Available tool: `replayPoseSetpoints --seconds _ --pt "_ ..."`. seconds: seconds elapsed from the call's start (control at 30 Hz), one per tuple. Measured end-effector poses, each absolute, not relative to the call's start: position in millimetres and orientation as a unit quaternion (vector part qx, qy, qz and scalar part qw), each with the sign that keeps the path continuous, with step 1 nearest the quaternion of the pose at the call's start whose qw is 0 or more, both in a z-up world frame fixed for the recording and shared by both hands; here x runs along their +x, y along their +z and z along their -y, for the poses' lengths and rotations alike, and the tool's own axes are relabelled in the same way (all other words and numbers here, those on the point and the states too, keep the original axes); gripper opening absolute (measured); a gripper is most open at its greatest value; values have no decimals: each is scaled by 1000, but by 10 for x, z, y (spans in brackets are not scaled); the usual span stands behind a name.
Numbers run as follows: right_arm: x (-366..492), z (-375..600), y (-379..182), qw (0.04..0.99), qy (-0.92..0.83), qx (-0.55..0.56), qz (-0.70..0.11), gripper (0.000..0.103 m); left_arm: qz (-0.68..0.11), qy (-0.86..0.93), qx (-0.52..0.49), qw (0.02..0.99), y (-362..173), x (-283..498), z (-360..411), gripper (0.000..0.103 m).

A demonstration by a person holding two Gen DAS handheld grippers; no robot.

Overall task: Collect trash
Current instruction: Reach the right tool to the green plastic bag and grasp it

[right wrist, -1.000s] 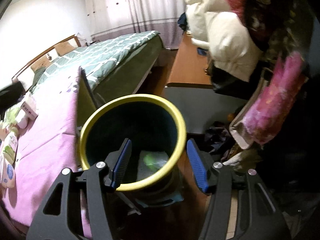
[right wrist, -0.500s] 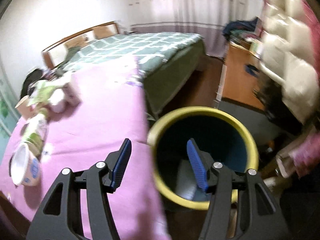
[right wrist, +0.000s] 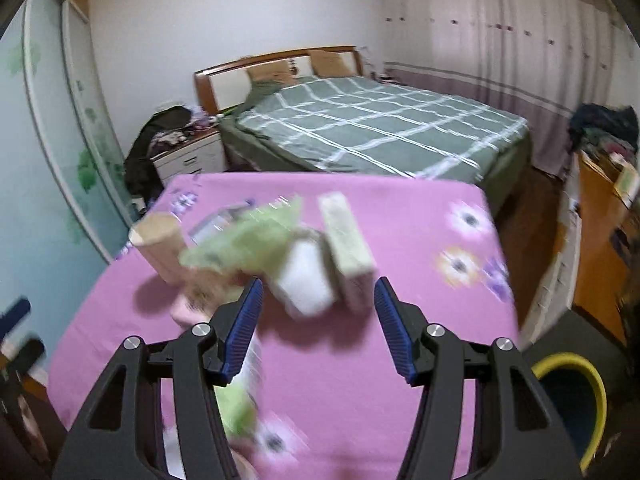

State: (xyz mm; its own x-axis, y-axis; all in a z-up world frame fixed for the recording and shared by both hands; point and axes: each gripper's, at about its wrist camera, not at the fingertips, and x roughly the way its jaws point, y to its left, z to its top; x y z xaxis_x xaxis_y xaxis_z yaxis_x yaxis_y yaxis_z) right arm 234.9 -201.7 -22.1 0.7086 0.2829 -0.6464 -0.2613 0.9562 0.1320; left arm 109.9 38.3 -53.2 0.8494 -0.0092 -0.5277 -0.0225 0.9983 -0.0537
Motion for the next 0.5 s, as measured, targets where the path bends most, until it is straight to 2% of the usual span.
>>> replayPoseSetpoints --seconds 0.27,0.5 --pt "3031 1565 -372 896 174 25 -408 56 -283 8 -30 958 -617 1168 -421 98" --pt "3249 1428 -537 876 176 33 -448 57 -293 7 -34 955 -703 1223 -421 98"
